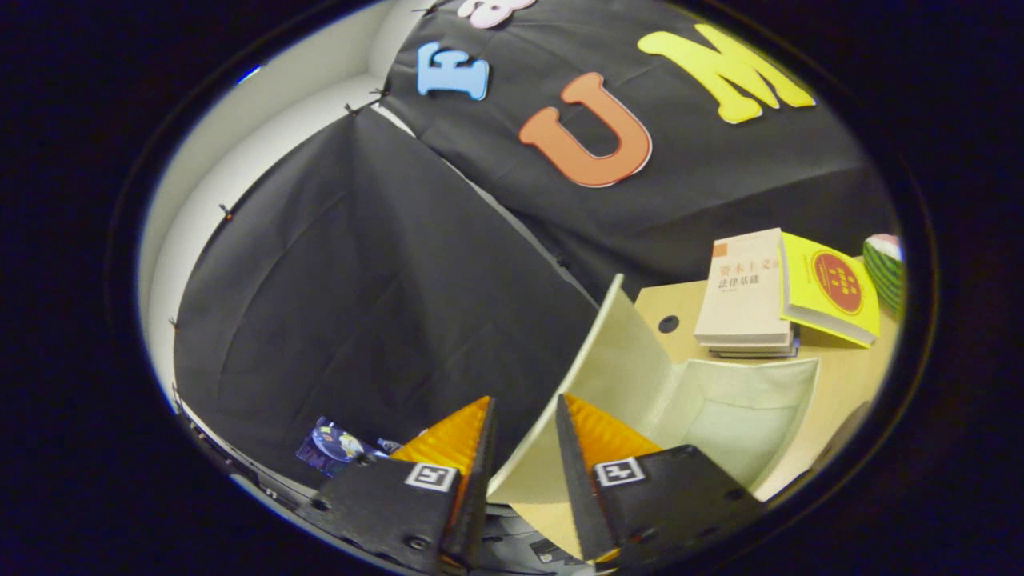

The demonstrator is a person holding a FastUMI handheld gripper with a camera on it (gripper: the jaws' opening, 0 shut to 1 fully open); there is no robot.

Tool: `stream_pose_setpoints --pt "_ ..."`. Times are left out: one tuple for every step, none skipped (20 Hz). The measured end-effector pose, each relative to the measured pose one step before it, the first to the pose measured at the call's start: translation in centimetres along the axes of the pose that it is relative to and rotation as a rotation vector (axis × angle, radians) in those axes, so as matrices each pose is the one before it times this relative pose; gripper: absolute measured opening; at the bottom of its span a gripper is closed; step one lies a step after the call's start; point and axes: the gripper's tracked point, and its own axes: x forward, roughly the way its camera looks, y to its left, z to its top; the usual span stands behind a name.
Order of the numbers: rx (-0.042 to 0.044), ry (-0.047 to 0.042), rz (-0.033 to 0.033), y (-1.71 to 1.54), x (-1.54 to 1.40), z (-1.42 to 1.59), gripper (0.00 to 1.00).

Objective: Open the storage box then place both shoes into the box .Put the left shoe in first, then the right shoe, with the right side of both shoes facing outward in a uniform manner.

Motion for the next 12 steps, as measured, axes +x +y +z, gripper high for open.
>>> stream_pose_setpoints --pt "-0.0277 0.00738 -0.04062 0.073 0.198 -0.324 0.63" --pt "-0.02828 0.00824 -0.03899 -0.063 0.2 -0.293 0.76" --pt "-0.02408 0.00253 -0.03986 -0.142 -0.078 -0.454 0.89" --pt "-0.01667 -0.0031 -0.03547 -0.104 -0.354 0.073 1.0" --pt "-0.00681 -0.02299 -0.02352 -0.287 0.199 0.158 1.0" --pt "0.00578 -0.0186 -0.02553 -0.417 -0.489 0.315 1.0" --pt "0.00902 -0.00983 -0.02147 -0.765 -0.293 -0.035 1.0" --pt "0.00647 0.00429 -0.01681 -0.744 -0.484 -0.118 1.0" --pt "0.00478 0.009 -0.02295 -1.153 -0.526 -0.205 1.0" --pt "0.00556 0.00326 -0.02569 -1.38 -0.495 0.025 1.0" --pt "0.00361 -0.00017 -0.02437 -1.431 -0.497 0.039 1.0" --pt "0.00113 -0.0011 -0.01567 -1.34 -0.468 0.063 1.0"
